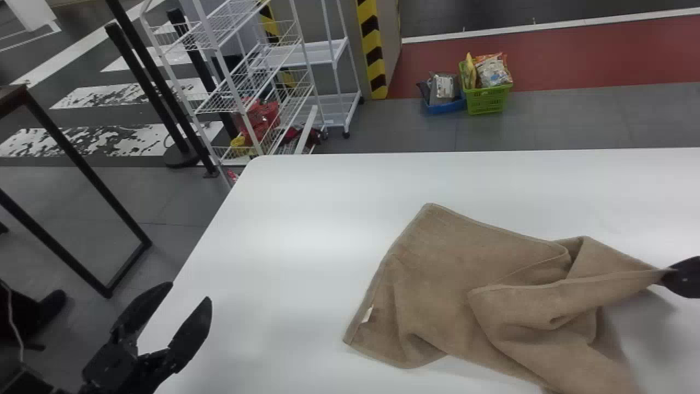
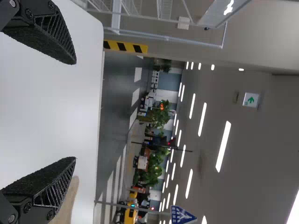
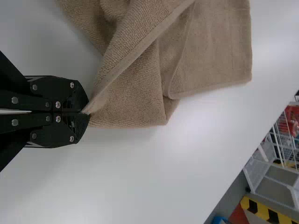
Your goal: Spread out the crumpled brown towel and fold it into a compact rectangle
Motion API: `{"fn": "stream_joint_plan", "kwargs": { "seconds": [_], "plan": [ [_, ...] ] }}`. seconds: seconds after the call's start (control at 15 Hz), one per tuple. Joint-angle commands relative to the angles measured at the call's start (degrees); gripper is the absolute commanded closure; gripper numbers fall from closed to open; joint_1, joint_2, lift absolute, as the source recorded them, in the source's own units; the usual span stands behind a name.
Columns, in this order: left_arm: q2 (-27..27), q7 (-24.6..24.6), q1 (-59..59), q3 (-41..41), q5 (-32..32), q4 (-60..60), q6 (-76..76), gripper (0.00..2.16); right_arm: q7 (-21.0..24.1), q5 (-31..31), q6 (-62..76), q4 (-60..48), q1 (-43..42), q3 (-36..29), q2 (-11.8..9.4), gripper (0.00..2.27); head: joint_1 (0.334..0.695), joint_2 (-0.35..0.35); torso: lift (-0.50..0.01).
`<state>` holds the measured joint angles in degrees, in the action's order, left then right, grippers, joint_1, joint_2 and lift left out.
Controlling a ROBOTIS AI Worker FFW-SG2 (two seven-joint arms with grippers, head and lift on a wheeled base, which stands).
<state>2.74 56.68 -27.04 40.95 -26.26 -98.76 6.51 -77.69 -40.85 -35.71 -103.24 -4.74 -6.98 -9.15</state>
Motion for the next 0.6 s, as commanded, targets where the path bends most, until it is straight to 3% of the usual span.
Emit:
{"fn": "stream_joint_plan", "kwargs": {
  "seconds": [0.0,0.27,0.4,0.53],
  "plan": [
    [0.07,1.33,0.06,-0.25,0.07,-0.47,0.38,0.08,-0.63,4.29,-0.29,-3.37,1.05,-6.11,-0.17,1.31,0.695,0.259,-0.127],
    [0.16,2.74,0.58,-0.78,0.51,-0.29,0.38,0.08,-0.63,9.91,-0.29,-9.97,4.74,-14.2,-0.96,1.31,0.695,0.185,-0.127],
    [0.25,2.74,0.85,-1.31,0.6,-0.29,0.38,0.08,-0.63,16.86,-1.17,-10.93,4.48,-18.94,-0.69,1.31,0.695,0.143,-0.127],
    [0.16,2.74,0.94,-1.66,0.77,-0.29,0.55,0.08,-0.63,29.16,-1.52,-10.93,4.48,-23.87,-0.43,1.31,0.695,0.123,-0.127]
  ]
}}
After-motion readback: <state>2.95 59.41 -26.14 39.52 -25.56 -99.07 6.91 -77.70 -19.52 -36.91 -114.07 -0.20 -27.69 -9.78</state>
